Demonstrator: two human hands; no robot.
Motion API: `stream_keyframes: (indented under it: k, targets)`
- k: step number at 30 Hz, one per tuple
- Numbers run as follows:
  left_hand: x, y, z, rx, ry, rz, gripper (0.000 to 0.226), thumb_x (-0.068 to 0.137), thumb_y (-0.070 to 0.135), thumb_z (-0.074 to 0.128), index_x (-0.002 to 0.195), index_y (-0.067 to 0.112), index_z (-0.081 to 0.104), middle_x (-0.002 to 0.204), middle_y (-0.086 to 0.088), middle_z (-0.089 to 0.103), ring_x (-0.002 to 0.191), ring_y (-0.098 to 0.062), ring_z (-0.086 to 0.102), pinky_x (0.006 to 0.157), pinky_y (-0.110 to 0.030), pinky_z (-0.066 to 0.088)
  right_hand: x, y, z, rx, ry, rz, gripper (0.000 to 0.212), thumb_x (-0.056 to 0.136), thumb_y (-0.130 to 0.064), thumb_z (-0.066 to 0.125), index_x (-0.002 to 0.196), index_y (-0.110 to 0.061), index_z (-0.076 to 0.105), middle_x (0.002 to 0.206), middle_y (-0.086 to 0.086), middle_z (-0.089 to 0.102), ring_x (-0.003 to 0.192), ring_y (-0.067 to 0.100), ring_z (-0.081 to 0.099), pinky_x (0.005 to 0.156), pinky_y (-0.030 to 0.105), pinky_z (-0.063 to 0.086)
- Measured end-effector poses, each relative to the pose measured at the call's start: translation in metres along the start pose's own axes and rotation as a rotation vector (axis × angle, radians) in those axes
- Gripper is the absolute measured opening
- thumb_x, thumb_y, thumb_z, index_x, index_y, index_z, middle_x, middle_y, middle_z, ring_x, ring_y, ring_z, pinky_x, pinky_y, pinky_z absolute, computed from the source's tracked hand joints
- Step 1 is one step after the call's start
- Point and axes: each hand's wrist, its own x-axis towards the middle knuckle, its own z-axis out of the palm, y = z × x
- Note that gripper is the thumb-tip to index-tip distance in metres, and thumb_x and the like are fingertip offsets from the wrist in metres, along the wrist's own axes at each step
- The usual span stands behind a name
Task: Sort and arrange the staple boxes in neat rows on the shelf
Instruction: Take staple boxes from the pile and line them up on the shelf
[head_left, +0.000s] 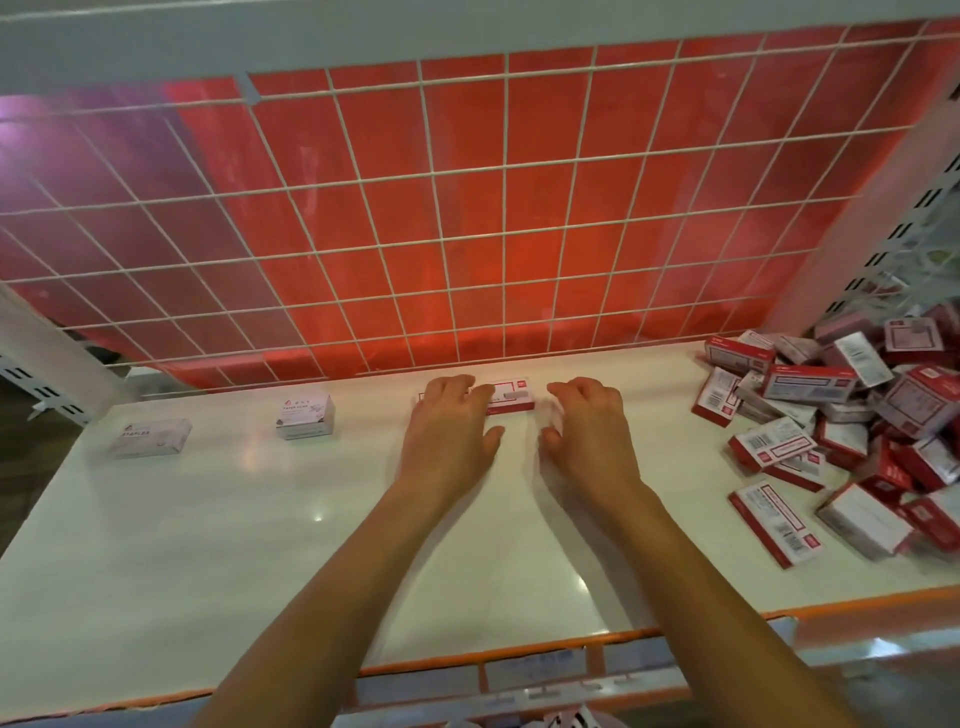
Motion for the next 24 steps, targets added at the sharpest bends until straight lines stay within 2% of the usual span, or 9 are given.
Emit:
stream_keyframes:
  k: [5,11,17,24]
  targets:
    - [-0.009,0.035,0.013,0.019,-0.046,0.099,0.056,0.093,0.044,0.053,0.144,0.029,0.037,0.151,0.004,0.035,0.138,-0.018,0.028,0.115,-0.035,0.026,-0.016,0.015,-0.017,-0.016,-0.019,0.039,0.049,0.093,-0.032,0.056,0.139,-0.024,0.043,0.148,0.002,0.037,0.134,0.022,0.030,0.111,0.033,0.028]
    - [-0.013,0.081,0.026,0.039,-0.123,0.143,0.060,0.092,0.048,0.053,0.146,0.034,0.031,0.156,0.007,0.026,0.144,-0.019,0.022,0.118,-0.041,0.020,-0.043,0.047,-0.042,-0.015,-0.038,0.075,0.050,0.094,-0.032,0.055,0.141,-0.026,0.040,0.151,0.000,0.031,0.137,0.019,0.024,0.113,0.030,0.022]
    - [-0.015,0.133,0.036,-0.012,-0.164,0.245,0.057,0.093,0.046,0.052,0.145,0.031,0.035,0.152,0.005,0.034,0.139,-0.018,0.030,0.114,-0.036,0.026,-0.065,0.094,-0.072,0.008,0.041,0.138,0.044,0.091,-0.019,0.057,0.134,-0.022,0.050,0.142,0.003,0.041,0.131,0.020,0.029,0.107,0.032,0.030]
    - [-0.007,0.188,0.052,-0.072,-0.189,0.298,0.060,0.094,0.052,0.046,0.146,0.025,0.033,0.149,0.002,0.039,0.131,-0.018,0.039,0.104,-0.032,0.037,-0.082,0.154,-0.104,-0.014,0.194,0.301,0.043,0.080,-0.006,0.067,0.122,-0.011,0.060,0.126,0.012,0.053,0.118,0.031,0.040,0.096,0.037,0.036]
